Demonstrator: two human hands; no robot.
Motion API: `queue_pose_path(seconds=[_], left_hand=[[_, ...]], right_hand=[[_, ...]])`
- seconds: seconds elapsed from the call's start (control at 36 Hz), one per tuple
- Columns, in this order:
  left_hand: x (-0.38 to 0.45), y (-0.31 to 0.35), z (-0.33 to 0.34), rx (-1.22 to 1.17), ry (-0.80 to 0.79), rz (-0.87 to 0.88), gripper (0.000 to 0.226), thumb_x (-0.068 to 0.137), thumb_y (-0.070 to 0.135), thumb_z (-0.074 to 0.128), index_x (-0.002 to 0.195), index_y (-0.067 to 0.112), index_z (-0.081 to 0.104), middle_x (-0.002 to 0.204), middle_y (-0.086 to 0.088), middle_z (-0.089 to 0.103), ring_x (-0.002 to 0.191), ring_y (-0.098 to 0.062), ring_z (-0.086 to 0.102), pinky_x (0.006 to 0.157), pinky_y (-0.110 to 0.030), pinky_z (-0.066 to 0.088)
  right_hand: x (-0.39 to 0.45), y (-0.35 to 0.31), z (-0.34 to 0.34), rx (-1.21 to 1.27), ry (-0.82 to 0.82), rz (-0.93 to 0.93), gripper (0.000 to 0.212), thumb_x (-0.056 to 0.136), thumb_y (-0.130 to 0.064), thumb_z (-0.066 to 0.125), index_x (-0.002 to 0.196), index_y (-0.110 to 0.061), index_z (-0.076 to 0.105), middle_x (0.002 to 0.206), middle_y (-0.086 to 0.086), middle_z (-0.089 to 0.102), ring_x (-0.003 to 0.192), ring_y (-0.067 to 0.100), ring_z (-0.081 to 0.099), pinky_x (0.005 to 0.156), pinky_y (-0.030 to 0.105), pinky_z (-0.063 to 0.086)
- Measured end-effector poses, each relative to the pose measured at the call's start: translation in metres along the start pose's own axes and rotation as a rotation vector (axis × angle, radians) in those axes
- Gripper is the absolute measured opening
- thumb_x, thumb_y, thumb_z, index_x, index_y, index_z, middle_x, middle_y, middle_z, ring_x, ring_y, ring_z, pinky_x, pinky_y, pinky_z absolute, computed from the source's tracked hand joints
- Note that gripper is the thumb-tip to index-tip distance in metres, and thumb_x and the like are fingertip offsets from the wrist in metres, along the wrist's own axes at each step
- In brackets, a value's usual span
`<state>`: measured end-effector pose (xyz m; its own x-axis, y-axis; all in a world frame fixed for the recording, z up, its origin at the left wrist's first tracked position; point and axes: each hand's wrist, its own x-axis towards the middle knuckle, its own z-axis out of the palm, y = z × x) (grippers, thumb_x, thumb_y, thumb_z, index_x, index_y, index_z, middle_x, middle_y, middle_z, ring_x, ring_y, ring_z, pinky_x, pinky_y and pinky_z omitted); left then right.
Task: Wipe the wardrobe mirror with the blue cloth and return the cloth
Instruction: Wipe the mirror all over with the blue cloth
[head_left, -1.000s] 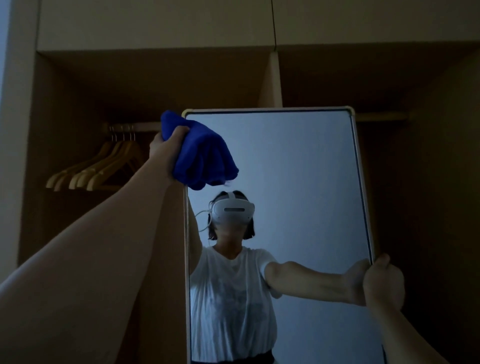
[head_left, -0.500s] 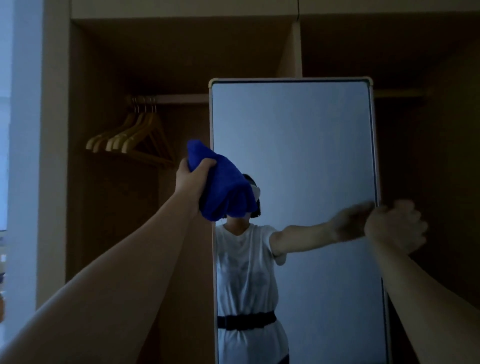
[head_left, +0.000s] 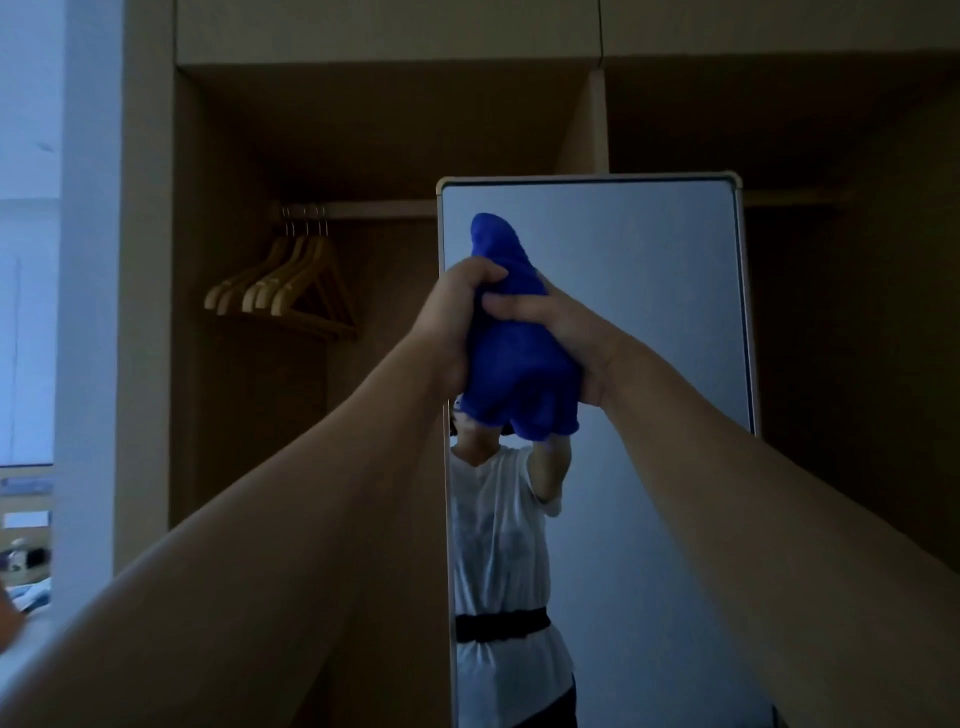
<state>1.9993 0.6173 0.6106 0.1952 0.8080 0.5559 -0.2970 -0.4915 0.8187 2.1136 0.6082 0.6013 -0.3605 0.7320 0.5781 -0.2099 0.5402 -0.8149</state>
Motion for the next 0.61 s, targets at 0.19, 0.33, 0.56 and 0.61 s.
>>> queue_pose_path(seconds=[0.19,0.33,0.56,0.61], left_hand=[[0.031,0.000,-0.012,0.117,0.384,0.124,0.041,0.092,0.045,0.038,0.126,0.023,0.050,0.127,-0.005,0.050,0.120,-0.026,0.046,0.103,-0.050,0.037],[0.052,-0.028,-0.030,0.263,0.504,-0.015,0.057,0.095,0.050,0.023,0.144,0.021,0.031,0.146,-0.013,0.037,0.132,-0.036,0.036,0.107,-0.054,0.031],[0.080,-0.054,-0.046,0.132,0.411,-0.138,0.077,0.092,0.062,0.026,0.139,0.002,0.038,0.138,-0.023,0.046,0.129,-0.036,0.043,0.107,-0.044,0.031],[0.088,-0.057,-0.048,0.204,0.446,-0.086,0.075,0.093,0.060,0.026,0.135,0.001,0.044,0.110,-0.022,0.064,0.100,-0.034,0.063,0.088,-0.041,0.048]], right_hand=[[0.015,-0.006,-0.012,-0.166,0.393,-0.197,0.059,0.080,0.006,0.050,0.131,-0.024,0.043,0.118,0.008,0.057,0.100,0.025,0.060,0.084,0.042,0.053],[0.032,-0.024,-0.018,-0.422,0.797,-0.358,0.070,0.082,-0.001,0.047,0.142,-0.032,0.033,0.141,0.000,0.043,0.120,0.022,0.049,0.099,0.043,0.043],[0.059,-0.045,-0.025,-1.252,1.013,-0.520,0.083,0.084,-0.008,0.059,0.149,-0.036,0.015,0.159,-0.001,-0.001,0.141,0.036,0.010,0.091,0.043,0.050],[0.071,-0.050,-0.025,-1.395,1.010,-0.565,0.082,0.084,-0.009,0.059,0.149,-0.036,0.017,0.159,0.000,0.002,0.141,0.037,0.009,0.095,0.046,0.047]])
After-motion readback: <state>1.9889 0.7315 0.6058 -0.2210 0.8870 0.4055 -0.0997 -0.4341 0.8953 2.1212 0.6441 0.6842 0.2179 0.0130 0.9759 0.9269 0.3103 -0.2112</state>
